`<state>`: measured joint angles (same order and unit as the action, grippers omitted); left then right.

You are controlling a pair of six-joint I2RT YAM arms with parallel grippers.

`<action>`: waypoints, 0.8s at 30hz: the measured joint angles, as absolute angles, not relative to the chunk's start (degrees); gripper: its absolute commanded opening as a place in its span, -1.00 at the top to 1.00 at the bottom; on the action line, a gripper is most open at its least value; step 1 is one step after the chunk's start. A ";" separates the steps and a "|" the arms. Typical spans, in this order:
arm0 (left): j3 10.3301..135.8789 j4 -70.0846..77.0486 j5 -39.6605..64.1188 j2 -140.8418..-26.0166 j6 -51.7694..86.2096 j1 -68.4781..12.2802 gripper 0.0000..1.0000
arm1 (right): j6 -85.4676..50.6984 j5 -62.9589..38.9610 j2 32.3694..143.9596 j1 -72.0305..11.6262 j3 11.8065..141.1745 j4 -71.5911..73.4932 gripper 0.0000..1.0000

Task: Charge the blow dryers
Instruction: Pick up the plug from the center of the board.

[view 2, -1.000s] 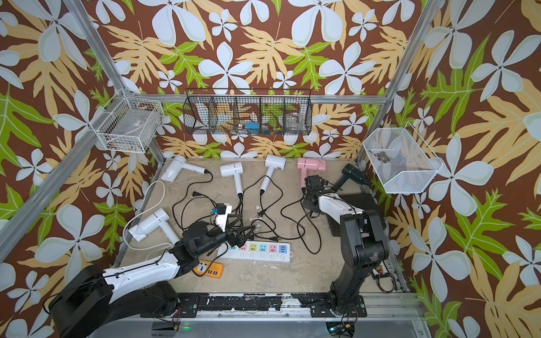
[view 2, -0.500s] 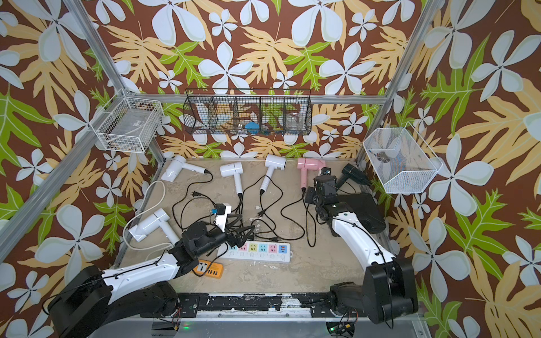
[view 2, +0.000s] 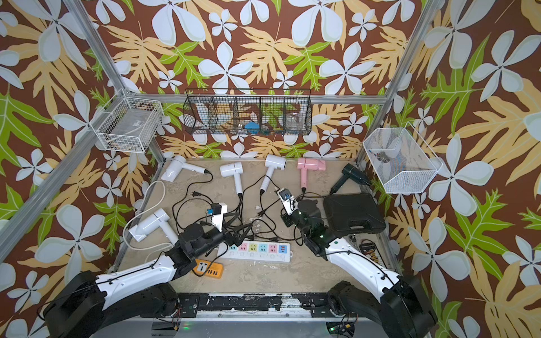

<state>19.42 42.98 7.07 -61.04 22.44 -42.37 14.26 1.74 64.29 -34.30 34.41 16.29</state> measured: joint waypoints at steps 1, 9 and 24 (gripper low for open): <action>19.40 42.96 6.70 -60.84 22.50 -42.37 -0.99 | 16.05 2.09 64.29 -35.55 34.06 16.45 1.00; 19.51 42.87 7.81 -61.12 30.52 -39.51 -0.99 | 24.93 6.33 64.93 -42.50 32.29 16.86 1.00; 34.87 21.52 24.60 -63.13 56.07 -36.05 -0.51 | 36.32 17.93 67.22 -52.99 29.45 20.82 1.00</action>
